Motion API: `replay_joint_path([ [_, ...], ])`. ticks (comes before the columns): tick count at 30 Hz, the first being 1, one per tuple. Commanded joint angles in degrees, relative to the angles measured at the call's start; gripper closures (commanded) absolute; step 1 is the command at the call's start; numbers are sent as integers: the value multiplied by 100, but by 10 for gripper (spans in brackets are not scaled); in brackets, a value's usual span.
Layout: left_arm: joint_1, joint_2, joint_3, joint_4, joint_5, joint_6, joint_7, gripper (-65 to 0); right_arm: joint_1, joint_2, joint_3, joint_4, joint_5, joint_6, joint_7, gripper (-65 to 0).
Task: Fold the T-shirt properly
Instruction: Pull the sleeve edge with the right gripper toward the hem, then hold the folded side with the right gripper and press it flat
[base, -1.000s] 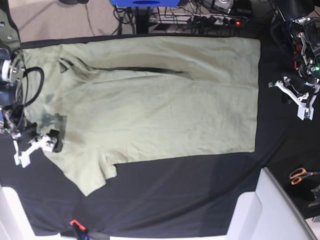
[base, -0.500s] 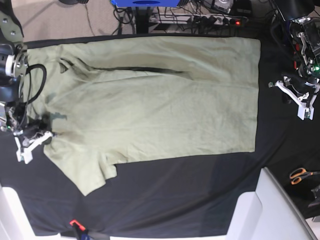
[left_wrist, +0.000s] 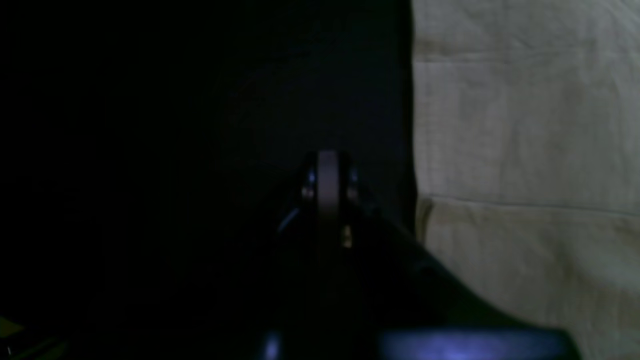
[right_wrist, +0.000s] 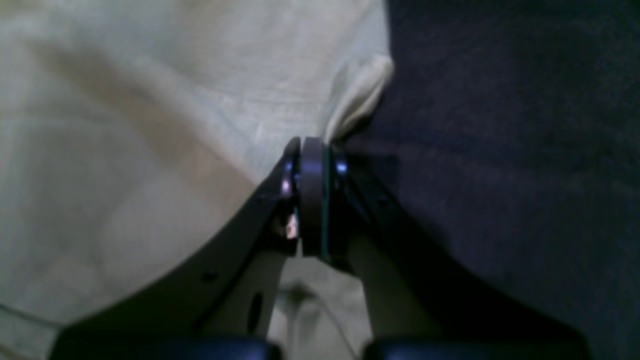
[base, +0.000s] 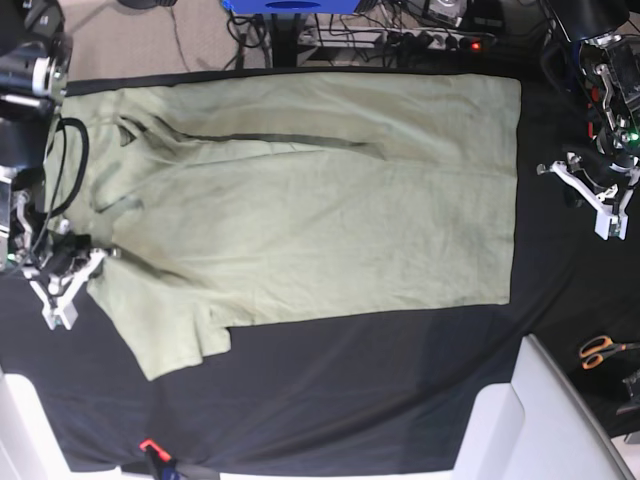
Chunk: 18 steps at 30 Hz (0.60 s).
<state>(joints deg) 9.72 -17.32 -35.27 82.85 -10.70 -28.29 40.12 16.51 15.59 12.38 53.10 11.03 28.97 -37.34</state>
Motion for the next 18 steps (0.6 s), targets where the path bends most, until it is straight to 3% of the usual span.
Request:
replay_joint_path([
  [1,-35,-92,-29,80,-51,29,-104,0,120,27,41,277,45,8,-42,0],
  [7,44,-92,-29,89,-51,29,-104,0,-355,-245,648,1551,45,17,-973,0],
  [18,44,-92,-29,80,-51,29,-104,0,-1243,-570,665,3160,45,17,-2116,0],
])
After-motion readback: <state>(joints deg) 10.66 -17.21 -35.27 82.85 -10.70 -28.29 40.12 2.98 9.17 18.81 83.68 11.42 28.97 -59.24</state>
